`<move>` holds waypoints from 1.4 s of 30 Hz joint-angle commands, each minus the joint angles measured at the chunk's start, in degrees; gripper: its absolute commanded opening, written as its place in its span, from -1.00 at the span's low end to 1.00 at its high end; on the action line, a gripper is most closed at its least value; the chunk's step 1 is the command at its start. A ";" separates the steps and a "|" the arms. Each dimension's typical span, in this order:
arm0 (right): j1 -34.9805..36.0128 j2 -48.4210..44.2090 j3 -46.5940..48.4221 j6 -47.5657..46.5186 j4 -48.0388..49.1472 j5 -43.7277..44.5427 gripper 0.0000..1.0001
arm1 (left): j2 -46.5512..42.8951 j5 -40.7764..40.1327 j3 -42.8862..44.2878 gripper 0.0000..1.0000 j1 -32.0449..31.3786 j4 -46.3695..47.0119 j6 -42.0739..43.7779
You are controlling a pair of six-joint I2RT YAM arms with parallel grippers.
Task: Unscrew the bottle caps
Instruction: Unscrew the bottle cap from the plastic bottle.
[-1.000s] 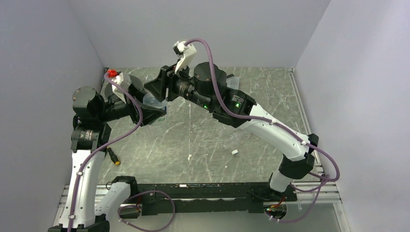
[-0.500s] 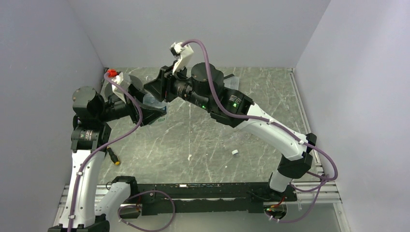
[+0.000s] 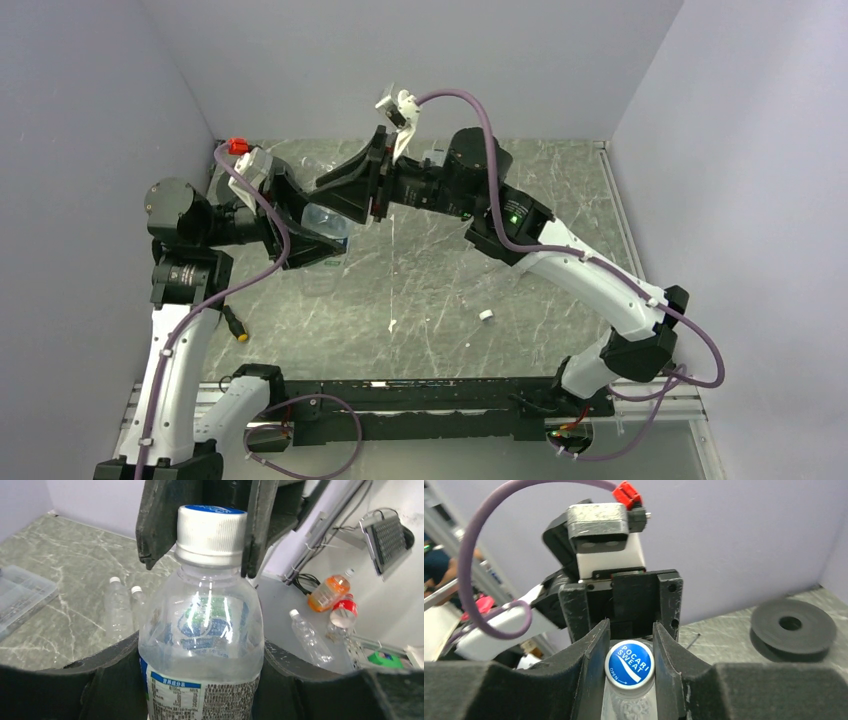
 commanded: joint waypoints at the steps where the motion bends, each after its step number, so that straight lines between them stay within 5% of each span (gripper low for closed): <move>1: -2.66 -5.73 -4.51 1.59 11.18 -19.49 -1.00 | -0.39 1.83 2.49 -0.94 0.68 7.69 -8.52; 7: -6.23 -7.90 -12.12 8.74 27.77 -30.44 -1.00 | -1.13 2.83 2.94 -0.97 -0.86 8.28 -9.93; 13: -6.29 -5.76 -10.00 8.22 26.45 -25.92 -1.00 | -1.25 2.61 2.61 -1.00 -1.63 7.00 -8.18; 14: -6.20 -5.53 -9.15 7.82 23.69 -21.99 -0.81 | -1.29 2.35 2.50 -1.00 -1.65 6.37 -7.20; 16: -5.82 -5.46 -8.16 7.59 19.46 -9.18 0.14 | -1.39 1.36 2.63 -1.00 -1.66 3.36 -3.35; 18: -4.79 -6.31 -8.21 7.21 15.57 2.73 0.59 | -1.92 -1.90 3.21 -1.00 -1.66 -3.61 3.78; 19: -3.42 -7.08 -8.58 6.35 13.90 9.33 0.64 | -2.38 -4.16 3.31 -1.00 -1.66 -6.97 7.88; 22: 2.25 -9.32 -8.67 1.57 9.92 26.42 0.71 | -4.25 -12.46 3.25 -1.00 -1.66 -13.94 18.65; 27: 7.51 -5.06 0.01 -0.85 -2.78 39.16 0.67 | -6.36 -23.40 1.19 -1.00 -1.70 -13.09 26.10; 42: 8.32 1.33 7.41 1.13 -6.06 38.16 0.35 | -6.72 -27.94 0.44 -1.00 -1.70 -12.60 28.35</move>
